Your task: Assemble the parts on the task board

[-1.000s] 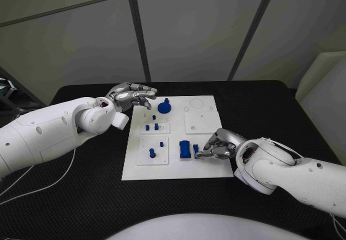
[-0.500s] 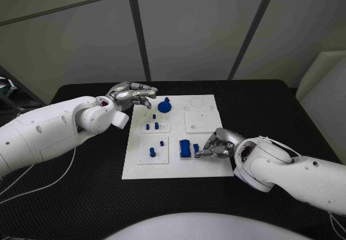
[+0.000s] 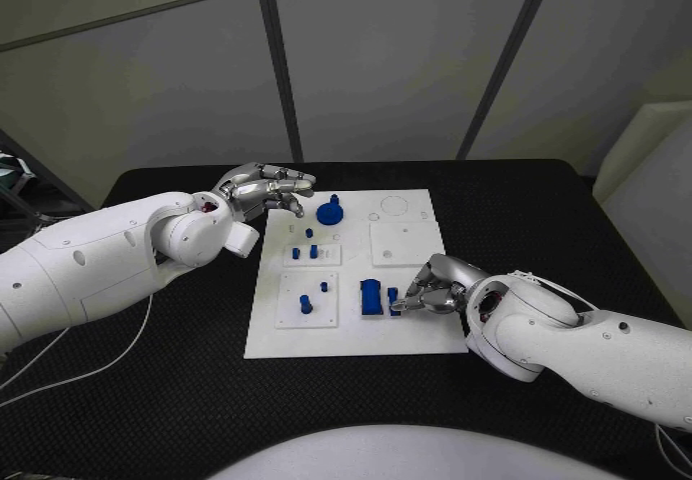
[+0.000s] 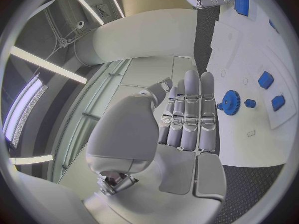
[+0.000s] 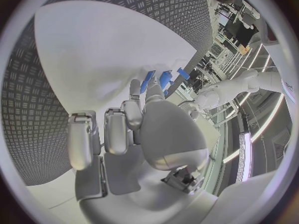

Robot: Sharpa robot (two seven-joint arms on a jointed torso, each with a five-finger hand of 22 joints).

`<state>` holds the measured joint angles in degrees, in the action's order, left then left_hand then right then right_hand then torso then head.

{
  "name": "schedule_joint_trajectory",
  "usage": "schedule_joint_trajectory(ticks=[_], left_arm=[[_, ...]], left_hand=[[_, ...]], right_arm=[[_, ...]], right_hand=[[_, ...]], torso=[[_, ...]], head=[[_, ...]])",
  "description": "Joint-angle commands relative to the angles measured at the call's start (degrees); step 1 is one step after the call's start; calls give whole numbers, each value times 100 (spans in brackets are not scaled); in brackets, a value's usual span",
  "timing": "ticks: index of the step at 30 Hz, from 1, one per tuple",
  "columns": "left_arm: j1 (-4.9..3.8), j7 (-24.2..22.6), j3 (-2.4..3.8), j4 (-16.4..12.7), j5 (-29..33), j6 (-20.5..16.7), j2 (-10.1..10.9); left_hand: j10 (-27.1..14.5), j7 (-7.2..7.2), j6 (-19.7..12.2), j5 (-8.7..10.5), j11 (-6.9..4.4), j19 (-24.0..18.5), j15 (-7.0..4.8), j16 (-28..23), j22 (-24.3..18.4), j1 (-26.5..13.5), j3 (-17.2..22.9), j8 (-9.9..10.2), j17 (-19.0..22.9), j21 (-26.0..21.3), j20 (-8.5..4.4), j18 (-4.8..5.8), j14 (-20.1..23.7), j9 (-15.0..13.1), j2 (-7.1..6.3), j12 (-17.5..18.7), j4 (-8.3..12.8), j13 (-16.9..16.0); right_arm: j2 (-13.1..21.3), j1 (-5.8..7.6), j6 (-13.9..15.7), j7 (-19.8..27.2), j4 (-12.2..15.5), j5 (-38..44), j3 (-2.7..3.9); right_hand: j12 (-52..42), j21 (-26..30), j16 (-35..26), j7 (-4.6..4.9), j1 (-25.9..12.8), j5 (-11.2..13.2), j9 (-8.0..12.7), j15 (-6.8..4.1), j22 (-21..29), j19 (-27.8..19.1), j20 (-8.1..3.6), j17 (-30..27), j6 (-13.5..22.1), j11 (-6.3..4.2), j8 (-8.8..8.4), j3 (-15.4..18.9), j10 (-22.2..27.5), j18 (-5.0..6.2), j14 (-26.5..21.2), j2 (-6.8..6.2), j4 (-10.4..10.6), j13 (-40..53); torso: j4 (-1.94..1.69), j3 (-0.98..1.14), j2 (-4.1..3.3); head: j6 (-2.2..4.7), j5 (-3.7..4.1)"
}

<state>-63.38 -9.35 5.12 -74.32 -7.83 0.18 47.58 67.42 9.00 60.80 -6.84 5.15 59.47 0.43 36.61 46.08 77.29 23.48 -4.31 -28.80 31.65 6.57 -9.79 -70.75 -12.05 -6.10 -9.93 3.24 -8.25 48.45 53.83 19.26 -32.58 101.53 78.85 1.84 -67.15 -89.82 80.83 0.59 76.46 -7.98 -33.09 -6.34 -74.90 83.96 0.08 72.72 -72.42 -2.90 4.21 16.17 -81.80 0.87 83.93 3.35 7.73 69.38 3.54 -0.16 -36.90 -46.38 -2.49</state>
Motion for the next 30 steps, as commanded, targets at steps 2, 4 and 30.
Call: schedule_joint_trajectory(ticks=[2, 4, 30], left_arm=[[-9, -31, 5, -27, 27, 36, 15], [-9, -29, 4, -25, 27, 28, 24], [37, -1078, -8, 226, 835, -1111, -372]], left_hand=[[-49, -1, -46, -32, -5, 43, 26, -37, -6, 34, -8, 29, -3, -30, 14, -62, -10, -9, 38, 0, 34, -8], [-49, -1, -46, -32, -5, 43, 26, -37, -6, 34, -8, 29, -3, -30, 14, -62, -10, -9, 38, 0, 34, -8], [-865, -29, -718, 313, 299, -1955, 699, -2909, -1710, -234, -693, 55, 1339, -2420, 754, -4, 1847, 380, 58, 354, -355, 460]], right_arm=[[115, 2, 309, 80, 212, 86, 2], [208, 3, 417, 107, 337, 61, 3], [-443, 438, 416, 4517, -2294, -5040, 319]], right_hand=[[-47, -18, 16, -2, -82, 0, -17, -46, -1510, 604, -39, 21, -40, -45, 21, 49, -20, -87, 283, -2, 33, 28], [-39, -18, 14, 0, -125, 0, -27, -45, -1510, 604, -39, 17, -42, -44, 21, 75, -20, -87, 282, -17, 51, 22], [5109, 6304, -5161, 808, 847, -192, 861, 782, 3110, -2578, 767, -4733, 1287, 781, -8, 223, 2138, 858, -1859, 377, -536, -4409]], torso=[[-3, 4, -2], [-4, 7, 3], [47, -174, 368]], head=[[20, 8], [33, 5], [520, 68]])
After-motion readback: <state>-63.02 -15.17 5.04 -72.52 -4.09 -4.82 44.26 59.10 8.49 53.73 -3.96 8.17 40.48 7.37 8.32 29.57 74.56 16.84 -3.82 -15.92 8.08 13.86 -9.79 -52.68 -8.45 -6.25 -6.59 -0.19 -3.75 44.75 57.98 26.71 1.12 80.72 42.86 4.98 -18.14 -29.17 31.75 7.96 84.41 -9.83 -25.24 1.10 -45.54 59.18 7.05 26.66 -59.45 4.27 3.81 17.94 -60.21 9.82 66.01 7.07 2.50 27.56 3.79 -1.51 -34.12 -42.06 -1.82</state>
